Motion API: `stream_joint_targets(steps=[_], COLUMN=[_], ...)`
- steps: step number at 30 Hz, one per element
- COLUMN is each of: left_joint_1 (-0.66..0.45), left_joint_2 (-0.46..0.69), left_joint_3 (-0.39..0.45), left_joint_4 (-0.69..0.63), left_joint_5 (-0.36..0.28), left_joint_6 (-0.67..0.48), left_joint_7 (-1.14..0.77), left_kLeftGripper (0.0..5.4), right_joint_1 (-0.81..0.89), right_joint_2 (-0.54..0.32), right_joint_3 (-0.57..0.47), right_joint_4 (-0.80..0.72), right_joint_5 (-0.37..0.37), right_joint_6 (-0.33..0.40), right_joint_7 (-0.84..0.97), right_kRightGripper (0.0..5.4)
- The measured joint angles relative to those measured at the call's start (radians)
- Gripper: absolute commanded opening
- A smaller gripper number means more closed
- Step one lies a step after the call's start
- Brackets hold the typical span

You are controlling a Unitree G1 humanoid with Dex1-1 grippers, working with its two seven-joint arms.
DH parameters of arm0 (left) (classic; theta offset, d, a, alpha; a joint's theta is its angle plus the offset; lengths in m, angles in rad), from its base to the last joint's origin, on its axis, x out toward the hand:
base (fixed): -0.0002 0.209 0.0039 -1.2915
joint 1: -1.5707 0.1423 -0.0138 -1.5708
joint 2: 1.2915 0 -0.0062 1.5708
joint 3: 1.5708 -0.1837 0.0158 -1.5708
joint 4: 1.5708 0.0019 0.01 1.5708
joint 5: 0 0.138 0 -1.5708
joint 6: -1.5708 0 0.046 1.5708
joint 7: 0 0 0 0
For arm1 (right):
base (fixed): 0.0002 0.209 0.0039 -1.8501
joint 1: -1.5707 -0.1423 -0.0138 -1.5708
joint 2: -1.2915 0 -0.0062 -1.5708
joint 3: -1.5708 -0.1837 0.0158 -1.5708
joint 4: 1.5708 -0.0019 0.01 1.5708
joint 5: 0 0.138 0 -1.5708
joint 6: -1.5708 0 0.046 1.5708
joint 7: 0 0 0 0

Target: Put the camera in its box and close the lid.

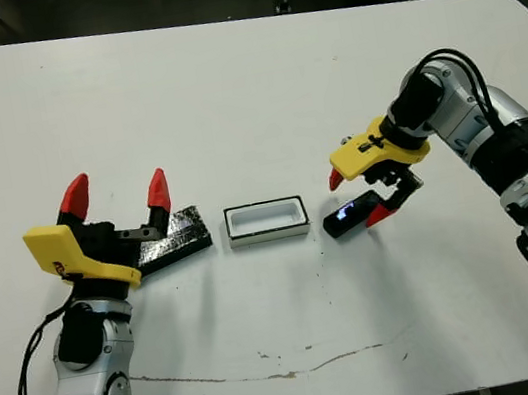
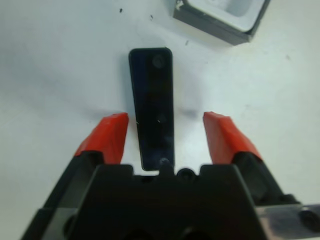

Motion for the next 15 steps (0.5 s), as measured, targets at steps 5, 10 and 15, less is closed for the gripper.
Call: stream_joint_targets(steps=[5, 10, 15], left_joint_1=[-0.003, -0.004, -0.004], left_joint_2=[0.002, 0.002, 0.002], left_joint_3=[0.012, 0.012, 0.012], left_joint_4=[0.013, 0.013, 0.013], left_joint_5=[-0.004, -0.002, -0.004], left_joint_6=[-0.013, -0.013, -0.013], left_joint_7=[-0.009, -0.009, -0.009], left_kLeftGripper=[5.4, 5.4, 5.4], right_joint_1=[0.013, 0.022, 0.028], right_joint_2=[0.003, 0.003, 0.003], right_joint_3=[-0.004, -0.016, -0.017], right_joint_4=[0.002, -0.017, -0.035], right_joint_5=[0.005, 0.015, 0.019], right_joint_6=[0.0, 0.027, 0.053], right_joint_7=[0.008, 0.009, 0.016], right_kRightGripper=[2.63, 1.83, 1.66])
